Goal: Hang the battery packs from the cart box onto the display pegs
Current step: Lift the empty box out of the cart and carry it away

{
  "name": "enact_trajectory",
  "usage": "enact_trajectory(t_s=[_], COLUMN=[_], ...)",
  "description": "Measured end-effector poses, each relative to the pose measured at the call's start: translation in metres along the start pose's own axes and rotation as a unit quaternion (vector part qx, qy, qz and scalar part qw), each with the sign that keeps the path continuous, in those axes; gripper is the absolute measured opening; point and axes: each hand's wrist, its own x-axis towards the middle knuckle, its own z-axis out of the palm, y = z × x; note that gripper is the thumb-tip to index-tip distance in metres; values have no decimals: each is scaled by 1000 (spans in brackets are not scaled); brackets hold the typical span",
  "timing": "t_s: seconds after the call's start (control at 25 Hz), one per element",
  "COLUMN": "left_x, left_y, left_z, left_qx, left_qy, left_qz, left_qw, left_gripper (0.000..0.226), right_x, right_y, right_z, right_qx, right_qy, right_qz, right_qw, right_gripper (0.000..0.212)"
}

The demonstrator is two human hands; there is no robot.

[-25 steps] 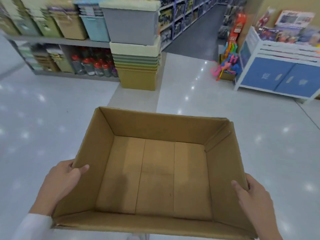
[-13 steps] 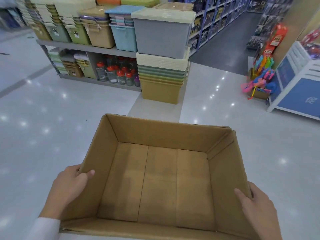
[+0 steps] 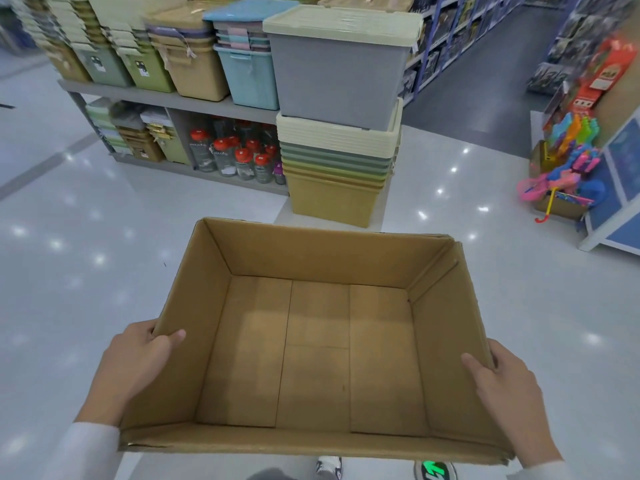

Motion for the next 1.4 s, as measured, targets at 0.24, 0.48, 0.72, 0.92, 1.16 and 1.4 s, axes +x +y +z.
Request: enact_trajectory(t_s=[0.24,0.48,0.72,0.92,1.16,1.4], left_x=[121,283,437,536,648,731], left_y=[83,167,261,332,414,473], left_z=[6,24,21,41,86,111], left_qx=[2,11,37,68,80,78], left_qy=[-5,-38,-54,-57,-55,-63], left_qz=[-9,-4,28,64,49,15], left_qw=[1000,999,997,994,994,995], left_gripper=[17,15,16,11,10,15], right_x=[127,256,363,458,599,702], right_y=[-82,-174,-265,-306,-349,-385], right_z=[26,72,112,134,167,195], right_qx=[1,3,17,44,59,64], right_qy=[-22,-8,18,30,8,-13], right_qz=[5,28,58,90,111,125], right_qw=[1000,1000,998,995,992,990], right_gripper=[14,8,9,10,14,19])
